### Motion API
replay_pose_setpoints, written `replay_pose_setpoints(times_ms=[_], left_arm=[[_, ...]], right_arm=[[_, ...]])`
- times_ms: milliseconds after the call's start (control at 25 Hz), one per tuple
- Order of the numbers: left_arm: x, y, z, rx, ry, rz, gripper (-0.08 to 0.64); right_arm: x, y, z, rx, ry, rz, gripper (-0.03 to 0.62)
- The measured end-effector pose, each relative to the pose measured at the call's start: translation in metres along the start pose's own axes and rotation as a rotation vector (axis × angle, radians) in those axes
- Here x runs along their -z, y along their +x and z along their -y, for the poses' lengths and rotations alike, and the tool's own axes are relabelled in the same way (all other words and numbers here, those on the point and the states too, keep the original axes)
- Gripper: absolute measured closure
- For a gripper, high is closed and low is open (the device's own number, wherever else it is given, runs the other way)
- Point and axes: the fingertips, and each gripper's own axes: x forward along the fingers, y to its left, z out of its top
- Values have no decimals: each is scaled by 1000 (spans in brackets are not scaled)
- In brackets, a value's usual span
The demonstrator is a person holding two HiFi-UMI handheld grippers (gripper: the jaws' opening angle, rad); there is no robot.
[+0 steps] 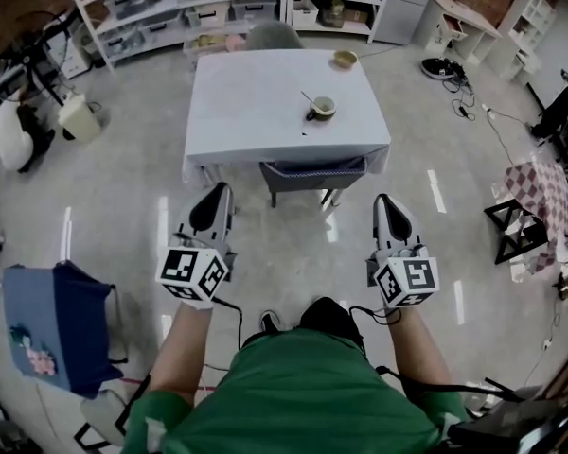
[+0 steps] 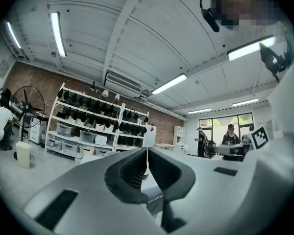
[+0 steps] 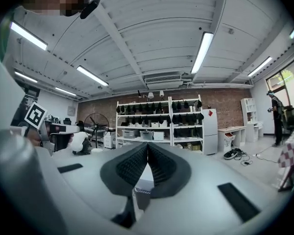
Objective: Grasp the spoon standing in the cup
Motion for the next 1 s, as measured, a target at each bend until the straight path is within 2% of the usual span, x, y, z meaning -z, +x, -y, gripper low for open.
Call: replay_pose_setpoints(times_ms=[200, 440, 600, 760, 840, 920, 1000], left_arm=[[25, 28, -64, -20, -19, -19, 537], [42, 128, -135, -66, -9, -75, 537], [21, 184, -146, -88, 13, -82, 537], [20, 267, -151, -110, 20, -96, 537], [18, 284, -153, -118, 27, -101, 537], [18, 295, -156, -127, 34, -107, 537], [19, 309, -159, -134, 38, -109, 537]], right_arm=[[32, 68, -14, 0, -6, -28, 569], [61, 211, 18, -30, 42, -60, 568], [52, 269, 48, -56, 63, -80, 566], [50, 343, 100, -99, 66, -101, 566], [51, 362, 109, -114, 61, -113, 566], [56, 376, 114, -123, 30, -131, 559], [62, 393, 122, -126, -42, -149, 507]])
